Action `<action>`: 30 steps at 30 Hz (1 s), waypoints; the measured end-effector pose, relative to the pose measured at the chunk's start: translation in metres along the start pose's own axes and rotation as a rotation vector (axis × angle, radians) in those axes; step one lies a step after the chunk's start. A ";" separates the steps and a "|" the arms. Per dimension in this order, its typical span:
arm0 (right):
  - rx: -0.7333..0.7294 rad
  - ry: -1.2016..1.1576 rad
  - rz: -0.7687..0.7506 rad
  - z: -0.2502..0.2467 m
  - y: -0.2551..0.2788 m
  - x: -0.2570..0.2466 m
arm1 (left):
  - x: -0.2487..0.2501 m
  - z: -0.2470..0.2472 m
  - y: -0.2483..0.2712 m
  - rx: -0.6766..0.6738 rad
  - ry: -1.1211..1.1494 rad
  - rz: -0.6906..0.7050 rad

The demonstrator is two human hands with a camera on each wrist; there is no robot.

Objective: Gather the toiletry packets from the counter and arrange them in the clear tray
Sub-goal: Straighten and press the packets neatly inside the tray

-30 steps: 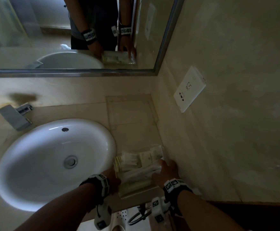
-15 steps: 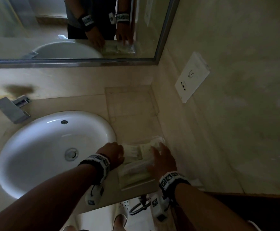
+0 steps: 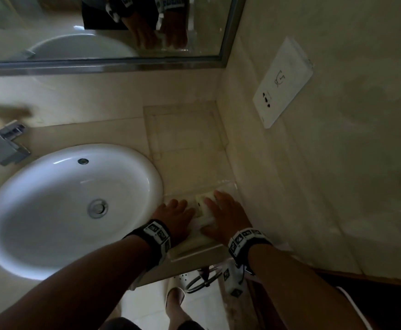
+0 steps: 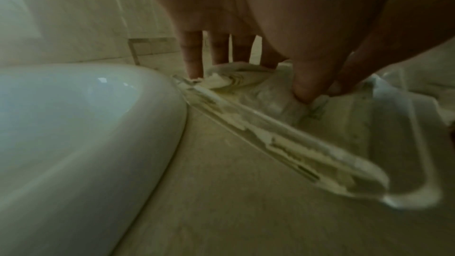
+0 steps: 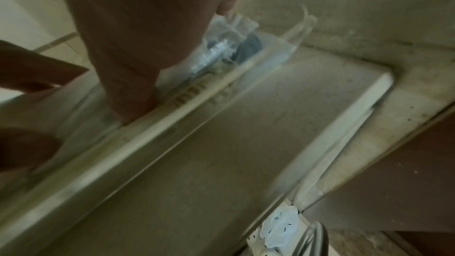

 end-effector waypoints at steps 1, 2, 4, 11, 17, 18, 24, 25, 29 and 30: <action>-0.001 -0.011 -0.003 0.001 0.000 0.000 | -0.001 0.003 0.002 0.009 0.012 -0.026; 0.002 -0.019 -0.003 0.000 0.000 0.000 | -0.001 0.004 0.004 0.026 0.029 -0.047; 0.008 -0.037 0.002 0.000 -0.001 0.000 | 0.000 0.007 0.009 0.046 0.054 -0.077; 0.015 -0.028 0.020 -0.002 0.005 -0.001 | 0.005 0.005 0.011 0.114 0.026 -0.073; 0.085 -0.017 0.050 -0.013 -0.004 -0.008 | 0.011 0.016 0.001 0.114 0.145 -0.105; 0.090 -0.030 0.047 -0.011 -0.006 -0.008 | 0.010 0.021 0.000 0.100 0.159 -0.131; 0.169 -0.082 0.051 0.002 -0.006 -0.008 | 0.012 0.036 -0.002 0.108 0.154 -0.174; 0.167 -0.081 0.054 0.005 -0.006 -0.008 | 0.013 0.036 -0.002 0.115 0.140 -0.166; 0.161 -0.079 0.044 0.006 -0.004 -0.007 | 0.012 0.041 -0.006 0.143 0.145 -0.167; 0.144 -0.086 0.044 0.007 -0.004 -0.007 | 0.013 0.041 -0.007 0.149 0.151 -0.164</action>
Point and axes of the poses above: each hand's wrist, its own y-axis away from the middle knuckle, its own z-axis out of the palm, x = y × z, the point moved 10 cm from there along -y, towards the middle knuckle, and after that the axes turned 1 degree about x, right-handed, at the moved point
